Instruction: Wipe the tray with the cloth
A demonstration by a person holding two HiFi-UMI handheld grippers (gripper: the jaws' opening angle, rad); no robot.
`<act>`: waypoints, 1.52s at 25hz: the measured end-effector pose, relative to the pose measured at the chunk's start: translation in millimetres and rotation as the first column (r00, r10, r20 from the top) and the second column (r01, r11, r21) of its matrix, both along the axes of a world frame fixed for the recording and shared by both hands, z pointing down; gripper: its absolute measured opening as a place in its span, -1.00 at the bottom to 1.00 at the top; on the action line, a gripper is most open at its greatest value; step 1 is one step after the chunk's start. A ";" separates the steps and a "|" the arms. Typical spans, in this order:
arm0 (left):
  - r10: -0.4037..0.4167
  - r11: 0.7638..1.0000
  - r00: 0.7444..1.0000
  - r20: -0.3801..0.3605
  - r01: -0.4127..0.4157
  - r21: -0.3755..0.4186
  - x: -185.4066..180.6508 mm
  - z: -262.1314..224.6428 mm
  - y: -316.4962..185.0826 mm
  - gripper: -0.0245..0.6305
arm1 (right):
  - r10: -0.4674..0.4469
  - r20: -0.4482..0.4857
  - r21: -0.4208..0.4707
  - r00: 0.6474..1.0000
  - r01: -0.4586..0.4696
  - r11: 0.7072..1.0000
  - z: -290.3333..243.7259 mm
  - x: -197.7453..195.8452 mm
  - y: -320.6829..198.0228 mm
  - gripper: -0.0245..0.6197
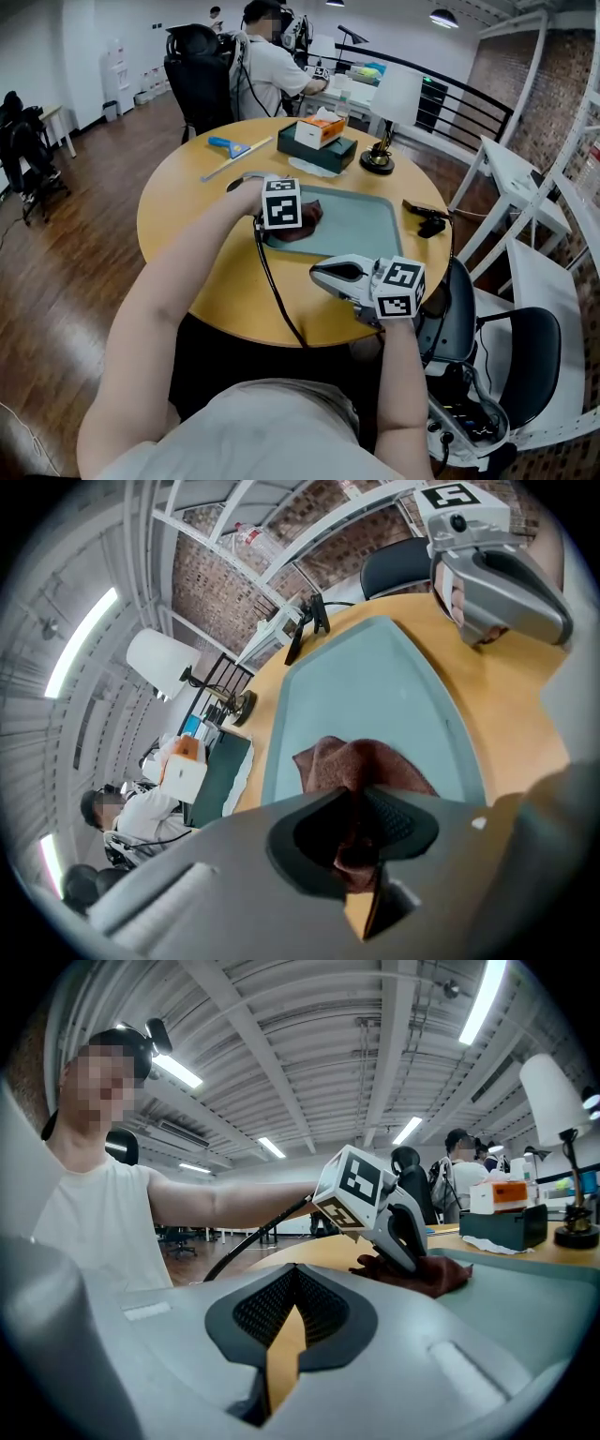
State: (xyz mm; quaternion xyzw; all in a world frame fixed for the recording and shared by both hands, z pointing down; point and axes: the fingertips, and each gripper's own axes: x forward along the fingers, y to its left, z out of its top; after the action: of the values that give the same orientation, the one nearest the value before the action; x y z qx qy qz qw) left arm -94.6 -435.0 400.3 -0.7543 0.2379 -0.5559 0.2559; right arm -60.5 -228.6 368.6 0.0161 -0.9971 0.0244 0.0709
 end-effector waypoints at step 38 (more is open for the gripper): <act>0.231 0.972 0.971 0.059 -0.233 0.028 227.0 3.4 -23.1 -0.74 | 0.056 -0.007 -0.004 0.998 -0.056 0.998 -0.5 29.8 -8.9 -0.92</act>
State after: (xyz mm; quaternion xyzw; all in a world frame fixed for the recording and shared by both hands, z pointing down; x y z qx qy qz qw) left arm 132.4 -458.2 403.7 -0.7568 0.1505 -0.5386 0.3384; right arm -30.7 -237.4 368.1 0.0437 -0.9959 0.0284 0.0736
